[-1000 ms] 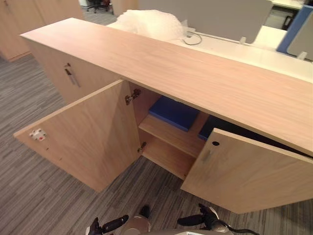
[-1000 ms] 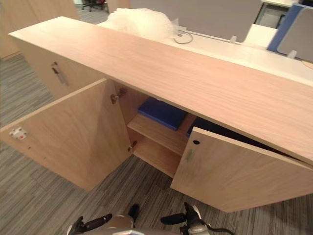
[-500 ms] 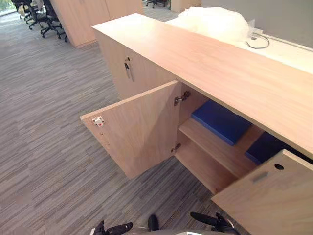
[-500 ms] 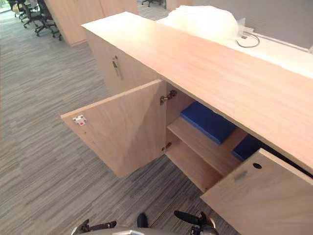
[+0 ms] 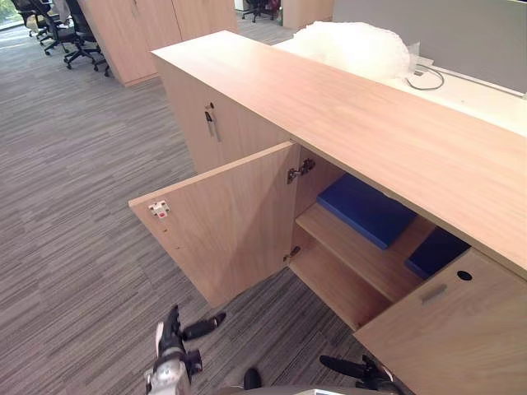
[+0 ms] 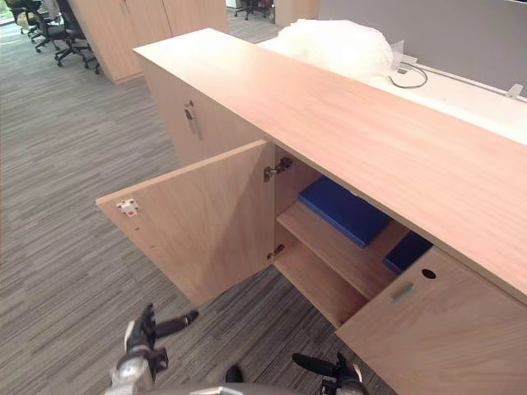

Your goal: Walk over to the cabinet, pick up the folder, carry it to the office cabinet, place the folder inside the office cabinet, then close the office cabinet door

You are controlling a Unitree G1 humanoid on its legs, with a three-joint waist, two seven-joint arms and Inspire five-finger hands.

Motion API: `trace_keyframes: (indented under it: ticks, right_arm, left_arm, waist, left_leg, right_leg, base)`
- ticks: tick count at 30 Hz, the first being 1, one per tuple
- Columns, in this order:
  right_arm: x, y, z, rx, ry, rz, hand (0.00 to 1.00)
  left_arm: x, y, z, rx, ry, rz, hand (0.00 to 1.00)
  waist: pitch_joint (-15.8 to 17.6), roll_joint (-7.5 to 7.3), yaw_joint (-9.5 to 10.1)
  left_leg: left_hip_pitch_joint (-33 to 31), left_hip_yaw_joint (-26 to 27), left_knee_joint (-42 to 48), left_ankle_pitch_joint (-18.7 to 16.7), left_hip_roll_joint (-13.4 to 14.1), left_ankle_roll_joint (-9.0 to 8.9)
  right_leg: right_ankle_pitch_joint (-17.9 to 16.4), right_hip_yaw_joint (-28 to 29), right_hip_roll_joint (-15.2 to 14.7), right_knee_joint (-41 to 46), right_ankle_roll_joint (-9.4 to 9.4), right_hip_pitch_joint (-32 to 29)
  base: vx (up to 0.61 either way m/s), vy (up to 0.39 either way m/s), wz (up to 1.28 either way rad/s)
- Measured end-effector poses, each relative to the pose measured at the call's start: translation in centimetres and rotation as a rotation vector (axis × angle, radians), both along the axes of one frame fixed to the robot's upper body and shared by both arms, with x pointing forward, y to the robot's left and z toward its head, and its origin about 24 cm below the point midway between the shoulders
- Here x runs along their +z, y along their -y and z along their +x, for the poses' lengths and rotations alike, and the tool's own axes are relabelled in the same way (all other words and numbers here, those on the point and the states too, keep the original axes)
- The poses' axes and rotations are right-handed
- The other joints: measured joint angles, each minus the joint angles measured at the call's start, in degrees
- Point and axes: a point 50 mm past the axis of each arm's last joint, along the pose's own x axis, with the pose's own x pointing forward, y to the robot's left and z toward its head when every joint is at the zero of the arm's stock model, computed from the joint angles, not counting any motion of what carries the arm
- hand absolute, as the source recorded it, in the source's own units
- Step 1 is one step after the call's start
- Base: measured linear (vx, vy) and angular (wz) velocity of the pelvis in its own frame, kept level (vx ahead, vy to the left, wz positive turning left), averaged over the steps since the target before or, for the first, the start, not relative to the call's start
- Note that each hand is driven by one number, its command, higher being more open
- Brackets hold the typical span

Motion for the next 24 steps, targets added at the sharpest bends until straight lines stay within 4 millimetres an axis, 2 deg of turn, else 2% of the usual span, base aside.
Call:
trace_keyframes:
  ticks: [1,3,4,9,10,11,12,13,14,15,16,19,21,24]
  right_arm:
    - [0.0,0.1,0.0,0.001,-0.001,-0.002,1.00]
    - [0.0,0.2,0.0,0.001,-0.001,-0.003,1.00]
    - [0.0,0.3,0.0,0.000,-0.003,-0.003,1.00]
    - [0.0,0.7,-0.4,-0.003,-0.009,-0.006,1.00]
    - [0.1,0.9,-0.5,-0.005,-0.010,-0.009,1.00]
    - [0.2,1.3,-0.4,-0.003,-0.004,-0.018,1.00]
    - [0.2,1.4,-0.3,0.002,0.005,-0.017,1.00]
    - [0.2,1.3,-0.4,0.003,0.003,-0.016,1.00]
    - [0.1,1.3,-0.9,0.001,-0.009,-0.014,1.00]
    - [-0.1,1.4,-1.7,-0.017,-0.030,-0.010,1.00]
    - [-0.1,2.2,-2.6,-0.027,-0.054,-0.028,1.00]
    - [-0.1,3.5,-4.6,-0.045,-0.111,-0.054,1.00]
    - [-0.2,3.5,-5.7,-0.045,-0.140,-0.055,1.00]
    - [-0.3,3.3,-5.8,-0.048,-0.140,-0.049,1.00]
  left_arm:
    - [1.2,-0.6,1.4,0.033,0.060,0.013,1.00]
    - [2.0,-1.3,2.3,0.054,0.099,0.027,1.00]
    - [2.8,-2.2,3.1,0.067,0.124,0.058,1.00]
    - [4.9,-4.6,4.8,0.089,0.178,0.132,1.00]
    - [5.0,-4.8,4.9,0.092,0.181,0.136,1.00]
    - [5.3,-5.2,5.0,0.116,0.190,0.138,1.00]
    - [5.6,-5.9,5.0,0.155,0.204,0.140,1.00]
    - [5.8,-6.4,5.1,0.181,0.209,0.140,1.00]
    - [6.1,-6.9,5.2,0.208,0.214,0.139,1.00]
    - [6.1,-7.3,5.1,0.225,0.203,0.139,1.00]
    - [5.8,-7.3,4.8,0.227,0.187,0.136,1.00]
    - [5.8,-7.9,4.5,0.268,0.169,0.143,1.00]
    - [6.0,-8.4,4.4,0.275,0.166,0.162,1.00]
    - [6.6,-9.1,4.5,0.260,0.166,0.200,1.00]
  waist:
    - [-0.04,0.05,-0.01]
    - [-0.13,0.15,-0.03]
    - [-0.25,0.19,-0.06]
    - [-0.59,0.40,-0.18]
    - [-0.87,0.78,-0.22]
    - [-1.01,2.46,-0.29]
    - [-1.01,2.80,-0.52]
    - [-1.21,2.46,-0.54]
    - [-1.82,1.35,-0.39]
    - [-2.61,0.82,-0.97]
    - [-3.14,2.25,-0.77]
    - [-3.54,4.78,-0.77]
    - [-3.68,4.96,-0.76]
    - [-3.79,4.19,-0.68]
  left_leg:
    - [0.00,0.23,0.00,-0.13,0.17,-0.18]
    - [0.08,0.48,0.01,-0.26,0.41,-0.35]
    - [0.38,0.95,0.03,-0.29,0.76,-0.35]
    - [1.54,1.21,0.39,-0.53,2.81,-0.63]
    - [1.58,1.06,0.40,-0.53,3.65,-0.63]
    - [1.59,1.09,0.41,-0.52,5.88,-0.66]
    - [2.04,1.28,0.41,-0.50,7.28,-0.70]
    - [2.20,1.34,0.40,-0.49,7.38,-1.04]
    - [2.27,1.59,0.39,-0.74,6.89,-2.80]
    - [2.52,1.02,0.37,-0.84,6.87,-4.14]
    - [2.65,1.39,0.36,-0.78,7.74,-4.24]
    - [2.67,2.25,0.10,-0.81,9.58,-5.49]
    - [2.75,2.39,0.12,-0.83,10.30,-6.29]
    - [2.69,2.76,0.36,-0.80,10.61,-6.55]
  right_leg:
    - [0.11,0.16,0.19,-0.25,-0.19,0.01]
    - [0.25,0.31,0.34,-0.33,-0.40,-0.02]
    - [0.43,0.61,0.57,-0.31,-0.67,0.00]
    - [1.69,2.02,2.36,2.15,-2.53,-0.53]
    - [1.92,2.44,2.88,3.80,-2.88,-1.45]
    - [-0.58,3.84,3.89,6.30,-2.98,-4.05]
    - [-3.05,4.39,4.97,0.02,-3.11,-4.14]
    - [-2.18,4.39,4.98,-3.98,-3.03,-4.13]
    - [3.67,4.65,4.27,-7.86,-2.89,-5.16]
    - [2.58,4.99,3.84,-7.08,-0.83,-5.17]
    - [2.52,5.31,4.73,-6.89,-1.17,-5.42]
    - [2.35,6.23,6.55,-6.98,-1.75,-5.70]
    - [2.42,6.45,7.27,-6.95,-1.85,-5.73]
    - [2.59,7.07,7.54,-6.85,-2.14,-6.09]
  base:
    - [0.03,-0.014,-0.08]
    - [0.04,-0.012,-0.11]
    - [0.05,-0.012,-0.15]
    - [0.08,-0.032,-0.04]
    - [0.10,-0.085,-0.08]
    - [0.06,-0.085,-0.19]
    - [0.03,-0.079,-0.19]
    - [-0.01,-0.092,-0.12]
    - [-0.01,-0.136,0.12]
    - [0.01,-0.186,0.05]
    - [0.02,-0.170,0.05]
    - [0.01,-0.177,-0.16]
    - [0.00,-0.107,-0.10]
    - [0.00,-0.031,-0.08]
